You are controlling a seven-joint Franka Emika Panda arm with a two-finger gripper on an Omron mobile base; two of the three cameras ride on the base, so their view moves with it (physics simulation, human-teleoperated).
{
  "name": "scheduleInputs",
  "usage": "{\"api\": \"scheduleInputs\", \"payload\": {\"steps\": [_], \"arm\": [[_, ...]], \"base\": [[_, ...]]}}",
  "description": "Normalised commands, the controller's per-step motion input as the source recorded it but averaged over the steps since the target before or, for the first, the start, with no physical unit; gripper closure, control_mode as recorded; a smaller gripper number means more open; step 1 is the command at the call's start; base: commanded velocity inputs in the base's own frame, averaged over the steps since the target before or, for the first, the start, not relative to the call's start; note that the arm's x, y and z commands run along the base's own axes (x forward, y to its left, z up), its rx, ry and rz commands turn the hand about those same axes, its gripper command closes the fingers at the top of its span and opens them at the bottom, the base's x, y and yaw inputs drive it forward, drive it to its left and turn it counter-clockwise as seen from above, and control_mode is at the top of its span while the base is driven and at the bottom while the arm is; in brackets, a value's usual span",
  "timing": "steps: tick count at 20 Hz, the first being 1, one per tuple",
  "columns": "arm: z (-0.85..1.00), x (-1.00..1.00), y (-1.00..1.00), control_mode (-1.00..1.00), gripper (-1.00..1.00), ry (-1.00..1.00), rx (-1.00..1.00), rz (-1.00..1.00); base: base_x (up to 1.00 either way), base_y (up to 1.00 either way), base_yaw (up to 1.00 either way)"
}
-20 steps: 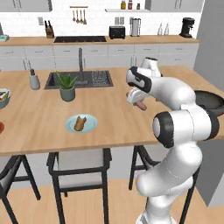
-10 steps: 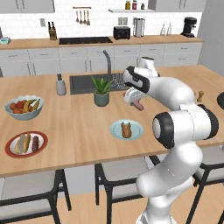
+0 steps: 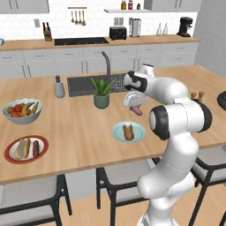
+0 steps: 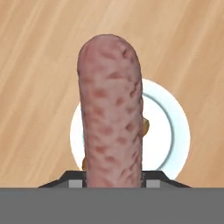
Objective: Place one bun and one sausage from the bowl on each plate.
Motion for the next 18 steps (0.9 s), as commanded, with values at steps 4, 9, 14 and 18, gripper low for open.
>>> {"api": "scheduleInputs", "payload": {"steps": [4, 9, 14, 18], "arm": [[-0.93, 0.29, -0.01, -1.00, 1.00, 0.11, 0.14, -0.36], [-0.56, -0.18, -0.07, -1.00, 1.00, 0.06, -0.01, -0.39], [-0.32, -0.21, -0.37, -1.00, 1.00, 0.01, -0.04, -0.33], [-0.46, -0.04, -0.19, -1.00, 1.00, 0.00, -0.06, -0.13]], "base": [[0.00, 0.00, 0.00], [0.00, 0.00, 0.00], [0.00, 0.00, 0.00], [0.00, 0.00, 0.00]]}}
